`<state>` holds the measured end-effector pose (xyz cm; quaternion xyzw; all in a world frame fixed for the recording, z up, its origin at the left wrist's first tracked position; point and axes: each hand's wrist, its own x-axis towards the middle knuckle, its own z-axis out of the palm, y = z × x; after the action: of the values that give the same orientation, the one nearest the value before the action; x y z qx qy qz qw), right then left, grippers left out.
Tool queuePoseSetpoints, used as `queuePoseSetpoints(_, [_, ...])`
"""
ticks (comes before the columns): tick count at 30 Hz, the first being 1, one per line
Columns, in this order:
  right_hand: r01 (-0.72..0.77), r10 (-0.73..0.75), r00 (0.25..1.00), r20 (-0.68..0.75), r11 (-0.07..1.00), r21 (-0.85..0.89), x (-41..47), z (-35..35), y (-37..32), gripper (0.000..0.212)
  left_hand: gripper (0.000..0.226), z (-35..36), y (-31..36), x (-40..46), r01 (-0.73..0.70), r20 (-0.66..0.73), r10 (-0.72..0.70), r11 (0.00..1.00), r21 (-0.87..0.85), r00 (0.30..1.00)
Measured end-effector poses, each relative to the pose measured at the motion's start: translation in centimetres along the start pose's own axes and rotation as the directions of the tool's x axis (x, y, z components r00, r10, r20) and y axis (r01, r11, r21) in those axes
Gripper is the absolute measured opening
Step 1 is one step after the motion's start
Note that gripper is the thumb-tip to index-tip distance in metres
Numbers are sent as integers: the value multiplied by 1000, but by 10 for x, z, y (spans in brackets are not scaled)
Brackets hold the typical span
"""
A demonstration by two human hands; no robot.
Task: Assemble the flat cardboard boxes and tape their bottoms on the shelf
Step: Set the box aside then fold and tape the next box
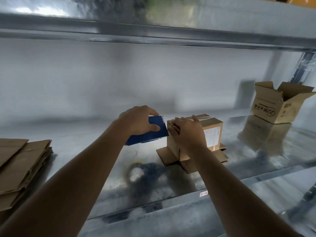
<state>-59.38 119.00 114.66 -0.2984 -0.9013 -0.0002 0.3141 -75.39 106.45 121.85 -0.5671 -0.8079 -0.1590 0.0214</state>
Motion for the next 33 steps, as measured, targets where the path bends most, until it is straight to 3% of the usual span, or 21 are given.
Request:
queuePoseSetpoints(3, [-6, 8, 999, 52, 999, -38, 0, -2, 0, 41, 59, 4, -9, 0, -29, -29, 29, 999, -19, 999])
queuePoseSetpoints(12, [64, -52, 990, 132, 994, -88, -1, -24, -8, 34, 59, 9, -37, -13, -112, -93, 108, 993, -39, 990])
queuePoseSetpoints(17, [206, -227, 966, 121, 965, 165, -9, -30, 8, 37, 63, 1, -51, -26, -180, -181, 156, 976, -120, 971])
queuePoseSetpoints(19, [201, -223, 972, 72, 951, 236, -16, -35, 14, 32, 66, -3, -56, -31, -246, -189, 207, 945, -215, 960])
queuePoseSetpoints(21, [151, -155, 988, 14, 979, 135, -23, -46, 16, 27, 66, -5, -57, -36, -301, -196, 252, 912, -279, 948])
queuePoseSetpoints(23, [47, -46, 999, 19, 995, -90, -30, -53, 17, 38, 65, -7, -54, -40, -344, -202, 289, 877, -337, 936])
queuePoseSetpoints(25, [-72, 81, 995, 52, 983, -168, -36, -55, 17, 46, 62, -7, -50, -43, -353, -184, 303, 835, -422, 935])
queuePoseSetpoints(28, [-74, 77, 996, 48, 995, -61, -44, -45, 22, 38, 60, -8, -44, -45, -358, -148, 331, 778, -516, 932])
queuePoseSetpoints(33, [138, -146, 989, 4, 939, 315, -49, -36, 32, 53, 57, -8, -37, -54, -400, -201, 350, 712, -577, 915])
